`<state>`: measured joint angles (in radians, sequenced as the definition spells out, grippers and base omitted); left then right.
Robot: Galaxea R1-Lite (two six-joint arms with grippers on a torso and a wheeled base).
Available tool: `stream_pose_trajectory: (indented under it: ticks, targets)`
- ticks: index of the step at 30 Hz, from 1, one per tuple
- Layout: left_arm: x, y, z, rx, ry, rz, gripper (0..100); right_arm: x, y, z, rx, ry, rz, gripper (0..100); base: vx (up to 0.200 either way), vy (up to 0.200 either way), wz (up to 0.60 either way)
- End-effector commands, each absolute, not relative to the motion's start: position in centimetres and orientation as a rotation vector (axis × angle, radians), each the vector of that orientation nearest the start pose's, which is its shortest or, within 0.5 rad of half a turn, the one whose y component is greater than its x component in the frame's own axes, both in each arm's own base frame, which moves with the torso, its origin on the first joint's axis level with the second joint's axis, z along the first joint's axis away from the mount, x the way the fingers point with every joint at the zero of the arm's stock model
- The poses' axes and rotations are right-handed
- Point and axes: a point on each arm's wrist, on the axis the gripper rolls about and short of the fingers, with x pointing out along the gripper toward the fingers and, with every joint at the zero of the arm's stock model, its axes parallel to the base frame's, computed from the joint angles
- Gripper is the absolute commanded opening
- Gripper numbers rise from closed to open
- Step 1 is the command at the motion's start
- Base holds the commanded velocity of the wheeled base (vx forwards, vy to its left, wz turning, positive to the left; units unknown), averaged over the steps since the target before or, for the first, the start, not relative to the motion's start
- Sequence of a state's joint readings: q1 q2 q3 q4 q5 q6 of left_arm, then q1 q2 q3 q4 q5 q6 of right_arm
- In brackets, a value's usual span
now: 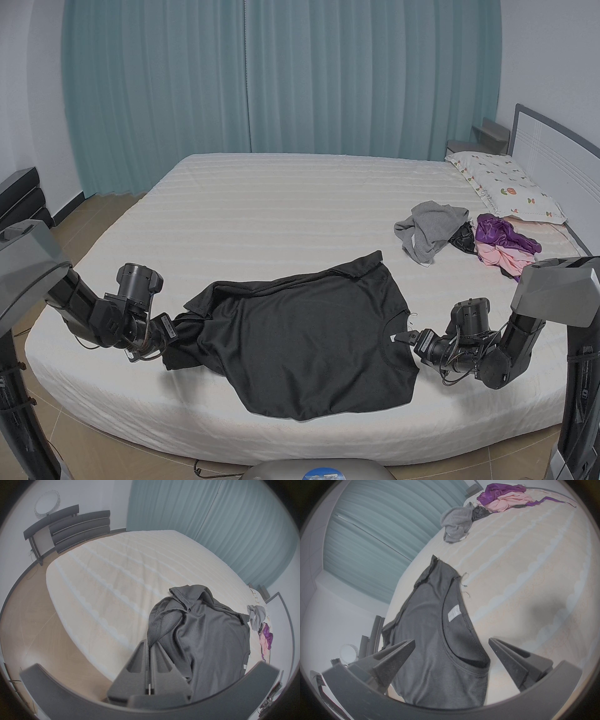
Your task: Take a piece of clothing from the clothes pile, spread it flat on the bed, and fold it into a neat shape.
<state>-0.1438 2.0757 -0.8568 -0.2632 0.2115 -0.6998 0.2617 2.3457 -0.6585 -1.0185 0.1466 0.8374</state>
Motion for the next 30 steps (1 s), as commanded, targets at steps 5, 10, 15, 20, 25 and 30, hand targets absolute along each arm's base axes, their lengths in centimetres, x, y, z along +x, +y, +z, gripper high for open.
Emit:
stream_pose_trajectory:
  ticks: [5,10,15,20,25,30]
  targets:
    - [31.4,-2.0,5.0,-0.524,0.870,0.412,0,33.7,10.1,-4.4,0.655,0.847,0.105,100,0.000,0.000,0.00]
    - [31.5,-1.0,5.0,-0.540,0.861,0.441,0,33.3,10.3,-4.6,0.621,0.877,0.109,100,0.000,0.000,0.00]
    - [31.3,-0.7,5.1,-0.554,0.874,0.432,0,33.0,10.2,-4.8,0.547,0.900,0.127,0,0.000,0.000,0.00]
    - [31.0,-0.8,4.8,-0.557,0.887,0.424,0,33.1,10.0,-4.5,0.549,0.889,0.127,0,0.000,0.000,0.00]
    - [31.4,-0.1,4.8,-0.570,0.875,0.440,0,35.1,7.7,-2.3,0.614,0.776,0.090,0,0.000,0.000,0.00]
    - [32.1,0.0,4.8,-0.601,0.849,0.415,0,37.2,6.9,-1.4,0.683,0.704,0.067,0,0.000,0.000,0.00]
